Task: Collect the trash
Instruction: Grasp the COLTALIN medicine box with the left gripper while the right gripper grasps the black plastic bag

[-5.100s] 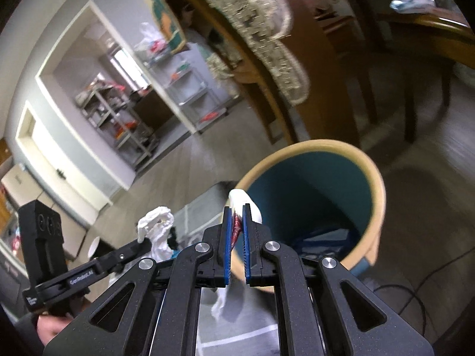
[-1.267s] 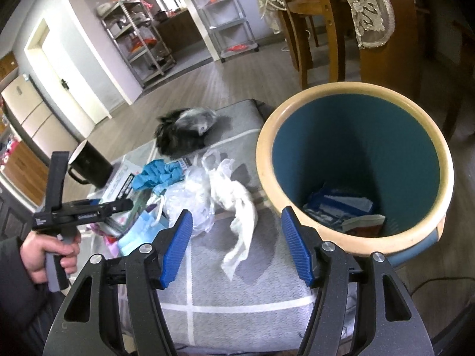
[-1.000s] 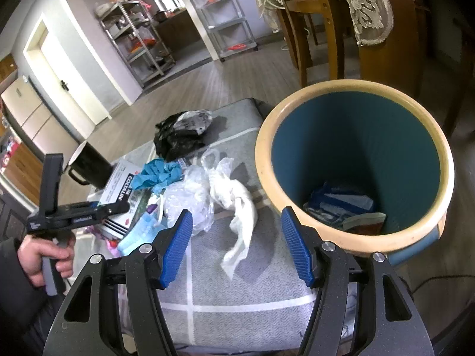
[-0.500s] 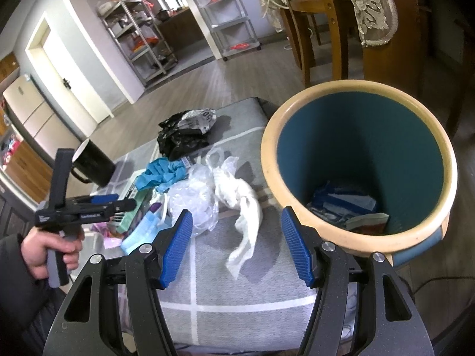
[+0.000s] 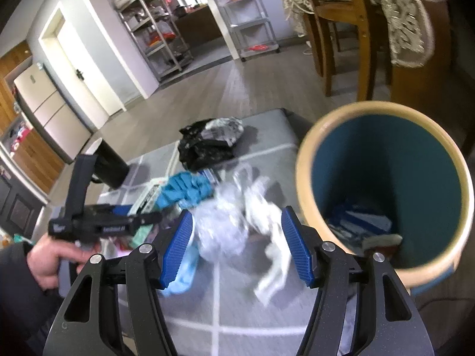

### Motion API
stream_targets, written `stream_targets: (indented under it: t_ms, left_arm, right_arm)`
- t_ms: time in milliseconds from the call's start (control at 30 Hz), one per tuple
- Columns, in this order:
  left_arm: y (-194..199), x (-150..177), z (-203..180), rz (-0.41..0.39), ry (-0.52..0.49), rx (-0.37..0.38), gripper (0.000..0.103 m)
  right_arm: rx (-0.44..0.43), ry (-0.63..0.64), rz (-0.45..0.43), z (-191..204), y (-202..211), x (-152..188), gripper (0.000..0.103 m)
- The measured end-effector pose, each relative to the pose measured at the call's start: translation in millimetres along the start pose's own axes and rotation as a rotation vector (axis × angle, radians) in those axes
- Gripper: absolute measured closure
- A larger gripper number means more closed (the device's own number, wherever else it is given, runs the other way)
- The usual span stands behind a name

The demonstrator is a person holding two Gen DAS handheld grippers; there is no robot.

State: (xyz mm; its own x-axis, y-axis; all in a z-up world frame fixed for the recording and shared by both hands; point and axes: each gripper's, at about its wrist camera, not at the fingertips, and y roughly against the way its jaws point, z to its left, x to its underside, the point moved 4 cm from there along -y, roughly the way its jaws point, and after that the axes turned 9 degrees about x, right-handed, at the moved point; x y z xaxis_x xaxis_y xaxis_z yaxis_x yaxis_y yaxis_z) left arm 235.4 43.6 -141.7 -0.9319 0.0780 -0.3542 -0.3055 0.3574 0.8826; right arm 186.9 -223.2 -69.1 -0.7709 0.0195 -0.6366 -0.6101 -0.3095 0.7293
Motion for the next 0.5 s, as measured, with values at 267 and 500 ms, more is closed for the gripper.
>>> stream_targets:
  t_ms: [267,500]
  left_arm:
    - [48.5,3.8,-2.1,-0.094,0.031,0.023,0.03]
    - [79.8,10.8,9.1,-0.181,0.094,0.049,0.03]
  right_arm:
    - [-0.03,0.075,0.012,44.8,-49.5,-55.3,0.031]
    - [-0.005,0.196,0.059,100.4,-112.5,-79.7,0.029]
